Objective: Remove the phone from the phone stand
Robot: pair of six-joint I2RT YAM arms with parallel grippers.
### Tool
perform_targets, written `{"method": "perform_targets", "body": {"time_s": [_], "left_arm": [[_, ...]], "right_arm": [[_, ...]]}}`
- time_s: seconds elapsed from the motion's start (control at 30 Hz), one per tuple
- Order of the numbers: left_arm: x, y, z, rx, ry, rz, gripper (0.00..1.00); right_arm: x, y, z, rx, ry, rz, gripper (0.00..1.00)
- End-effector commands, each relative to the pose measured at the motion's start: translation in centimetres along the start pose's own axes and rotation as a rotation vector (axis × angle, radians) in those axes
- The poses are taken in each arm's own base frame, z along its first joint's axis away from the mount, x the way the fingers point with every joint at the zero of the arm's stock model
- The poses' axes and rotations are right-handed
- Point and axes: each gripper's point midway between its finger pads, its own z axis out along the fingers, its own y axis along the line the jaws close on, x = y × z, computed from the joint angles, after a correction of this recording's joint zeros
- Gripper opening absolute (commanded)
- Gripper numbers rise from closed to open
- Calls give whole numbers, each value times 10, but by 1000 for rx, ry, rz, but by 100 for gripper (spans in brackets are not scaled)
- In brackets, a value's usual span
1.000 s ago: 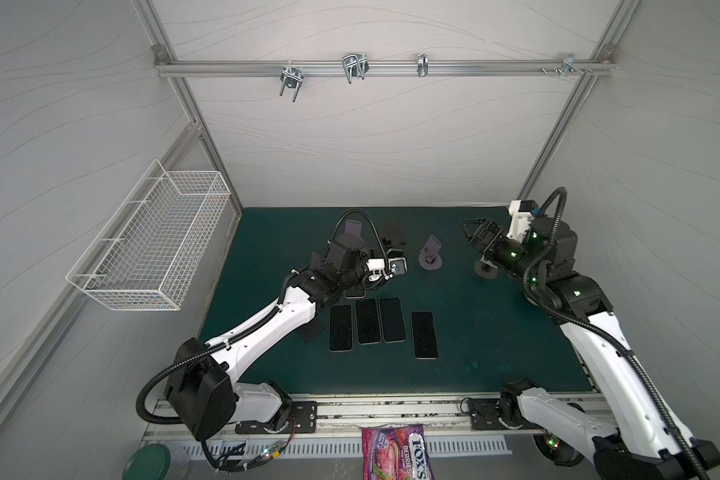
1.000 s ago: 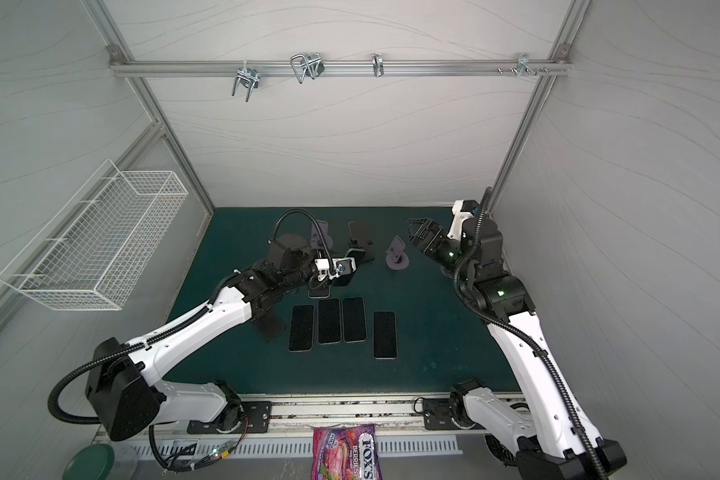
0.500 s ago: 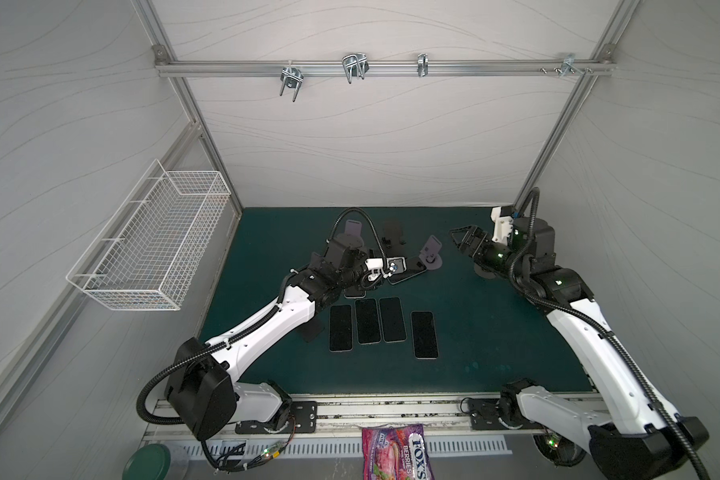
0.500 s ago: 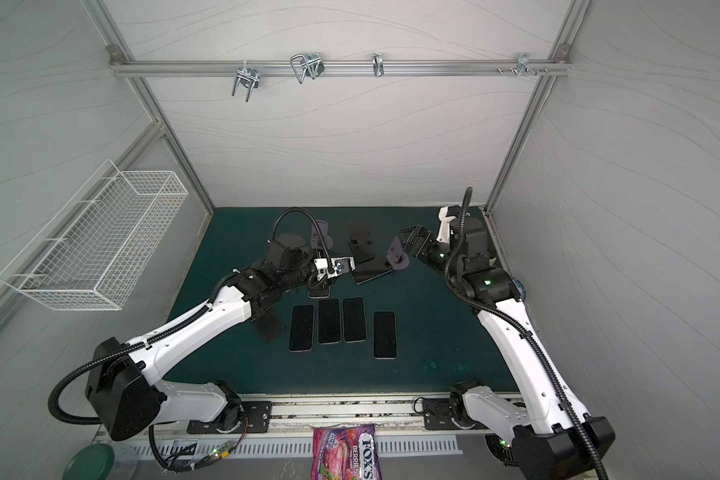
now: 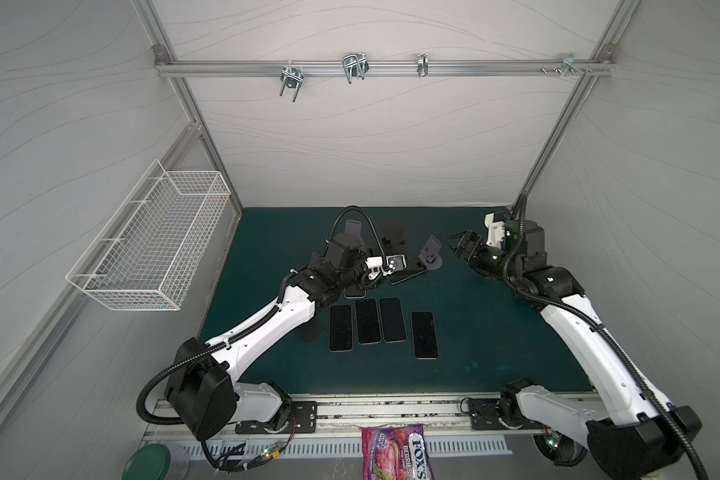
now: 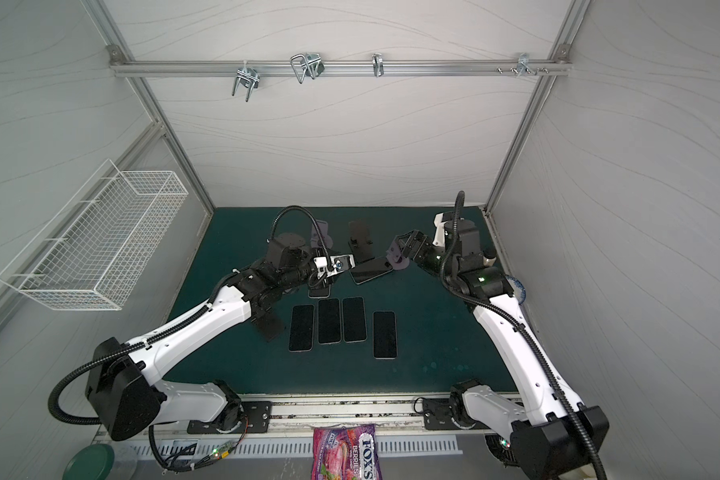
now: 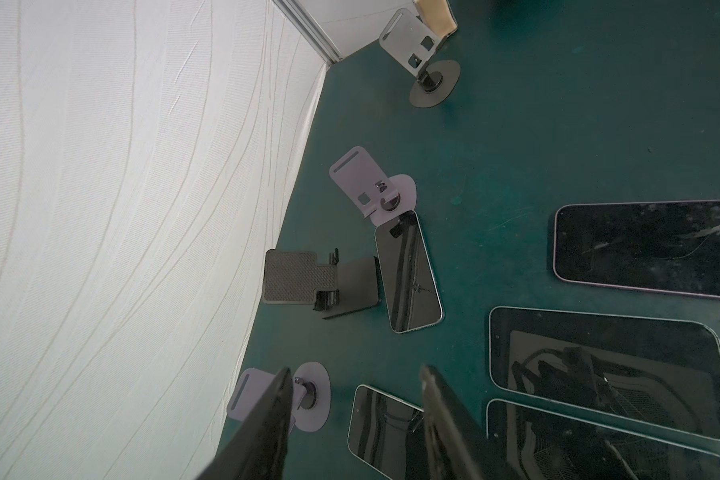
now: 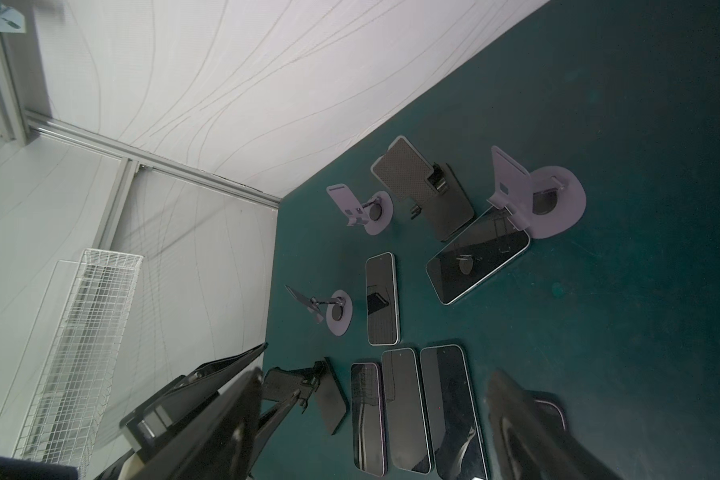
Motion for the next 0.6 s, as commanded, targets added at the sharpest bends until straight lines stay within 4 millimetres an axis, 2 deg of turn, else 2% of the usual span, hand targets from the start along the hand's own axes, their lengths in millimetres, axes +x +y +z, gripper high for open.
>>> {"method": "perform_targets", "body": {"time_s": [0.0, 0.13, 0.2, 0.43, 0.57], "left_arm": [[-14, 17, -2, -47, -50, -44, 56], [-4, 16, 8, -50, -22, -192, 67], [5, 9, 17, -16, 10, -268, 71], [37, -21, 60, 87, 124, -496, 83], [51, -22, 89, 114, 202, -629, 84]], "right_arm": [[15, -17, 10, 57, 67, 41, 85], [26, -27, 24, 92, 98, 30, 86], [32, -32, 33, 106, 125, 34, 86], [42, -39, 55, 107, 179, 47, 87], [42, -42, 59, 109, 181, 47, 88]]}}
